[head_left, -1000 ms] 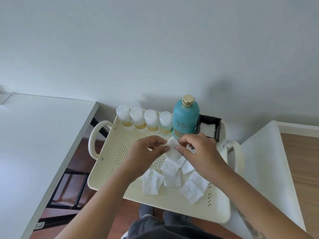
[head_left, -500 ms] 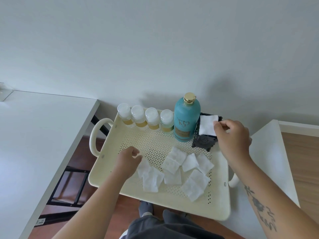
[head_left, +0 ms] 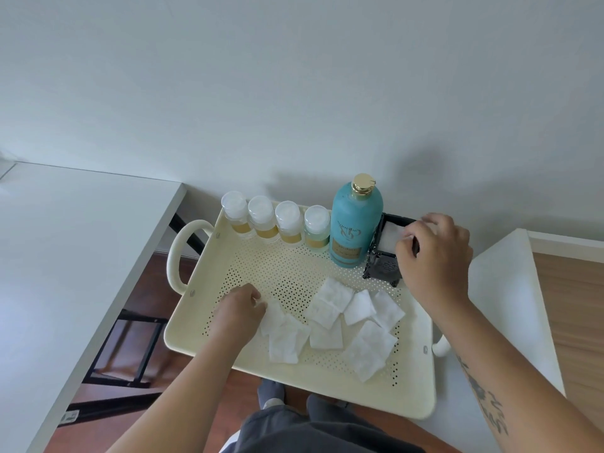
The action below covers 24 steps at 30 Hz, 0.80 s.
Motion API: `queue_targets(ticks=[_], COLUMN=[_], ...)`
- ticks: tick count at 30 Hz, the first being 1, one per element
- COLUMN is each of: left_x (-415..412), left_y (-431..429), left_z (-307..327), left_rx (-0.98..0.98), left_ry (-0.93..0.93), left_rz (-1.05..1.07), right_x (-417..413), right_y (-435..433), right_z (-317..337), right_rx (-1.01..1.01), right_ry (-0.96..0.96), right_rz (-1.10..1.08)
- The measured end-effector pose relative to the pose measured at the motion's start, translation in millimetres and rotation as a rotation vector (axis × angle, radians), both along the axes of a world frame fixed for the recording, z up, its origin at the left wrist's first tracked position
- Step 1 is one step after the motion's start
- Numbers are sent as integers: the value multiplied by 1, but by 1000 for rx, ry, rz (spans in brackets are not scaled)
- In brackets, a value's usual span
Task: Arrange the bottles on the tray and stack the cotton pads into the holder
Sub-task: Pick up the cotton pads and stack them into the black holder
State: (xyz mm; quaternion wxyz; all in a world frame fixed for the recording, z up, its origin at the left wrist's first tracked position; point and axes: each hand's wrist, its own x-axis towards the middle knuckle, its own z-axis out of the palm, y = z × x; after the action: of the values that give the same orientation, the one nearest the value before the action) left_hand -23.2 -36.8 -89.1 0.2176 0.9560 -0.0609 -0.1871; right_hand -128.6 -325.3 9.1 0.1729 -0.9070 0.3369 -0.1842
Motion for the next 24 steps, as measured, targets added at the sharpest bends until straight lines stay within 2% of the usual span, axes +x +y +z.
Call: queue_targets(ticks=[4,8,12,19,22,24], left_x=[-1,-2,-4,-9,-9,-10], left_y=[-2,-1,3,1,1,3], left_z=[2,5,6,15,26,36], left_rx=[43,45,0,80,26,-63], left_ry=[20,19,27,70,2,-75], left_rz=[-32,-39,-42,-58,-57,-67], right_x=[-2,2,3,3,0,-5], right_y=[-5,-8,-8,-9,-7,-1], right_z=[-5,-7,-12,-12,-11,-9], right_rx=[-43,-36,-31,-7,-58,-122], right_ry=[225,340,382,394,277,23], right_rz=[132,159,159,159,151,144])
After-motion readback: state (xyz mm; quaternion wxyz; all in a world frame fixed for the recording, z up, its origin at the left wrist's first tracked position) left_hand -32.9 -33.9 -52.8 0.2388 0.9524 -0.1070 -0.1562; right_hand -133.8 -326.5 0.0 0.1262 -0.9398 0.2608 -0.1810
